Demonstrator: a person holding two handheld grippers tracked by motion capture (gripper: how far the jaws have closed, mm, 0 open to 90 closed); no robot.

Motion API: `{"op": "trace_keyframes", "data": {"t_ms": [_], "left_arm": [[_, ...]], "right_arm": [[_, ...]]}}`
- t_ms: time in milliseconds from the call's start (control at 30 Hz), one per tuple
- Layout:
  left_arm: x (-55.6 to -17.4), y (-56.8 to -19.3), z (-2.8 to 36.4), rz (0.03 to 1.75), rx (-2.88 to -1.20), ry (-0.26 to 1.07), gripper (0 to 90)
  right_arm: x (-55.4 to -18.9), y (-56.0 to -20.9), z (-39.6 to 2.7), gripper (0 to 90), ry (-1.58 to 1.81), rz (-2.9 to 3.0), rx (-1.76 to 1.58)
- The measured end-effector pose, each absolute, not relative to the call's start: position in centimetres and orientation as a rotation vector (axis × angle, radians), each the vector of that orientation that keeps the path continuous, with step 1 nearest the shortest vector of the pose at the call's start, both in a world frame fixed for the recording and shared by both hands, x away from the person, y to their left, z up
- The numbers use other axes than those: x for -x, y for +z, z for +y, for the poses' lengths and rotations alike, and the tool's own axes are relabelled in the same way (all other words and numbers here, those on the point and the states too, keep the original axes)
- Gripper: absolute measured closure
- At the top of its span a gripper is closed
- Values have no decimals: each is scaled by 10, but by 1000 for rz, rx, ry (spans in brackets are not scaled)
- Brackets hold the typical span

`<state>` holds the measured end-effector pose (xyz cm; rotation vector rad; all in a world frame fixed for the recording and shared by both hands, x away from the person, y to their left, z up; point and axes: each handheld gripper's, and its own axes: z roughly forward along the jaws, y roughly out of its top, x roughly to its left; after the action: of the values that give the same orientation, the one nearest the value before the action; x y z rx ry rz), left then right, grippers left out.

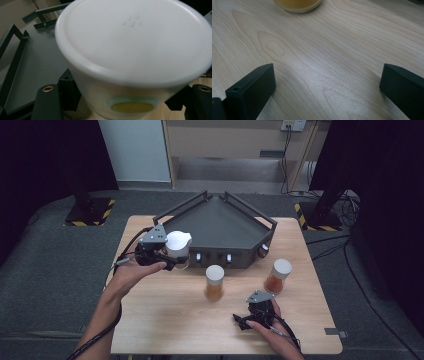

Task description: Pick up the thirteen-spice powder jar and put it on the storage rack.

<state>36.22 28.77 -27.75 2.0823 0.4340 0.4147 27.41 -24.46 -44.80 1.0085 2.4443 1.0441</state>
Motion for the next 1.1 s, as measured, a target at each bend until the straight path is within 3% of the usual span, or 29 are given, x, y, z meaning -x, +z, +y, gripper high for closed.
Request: {"op": "trace_keyframes", "data": {"t_ms": [1100], "left_arm": [[-408, -259, 268, 423, -2072, 404, 293]], "right_arm": [[-274, -448, -245, 5, 1046, 2443, -1007]]}}
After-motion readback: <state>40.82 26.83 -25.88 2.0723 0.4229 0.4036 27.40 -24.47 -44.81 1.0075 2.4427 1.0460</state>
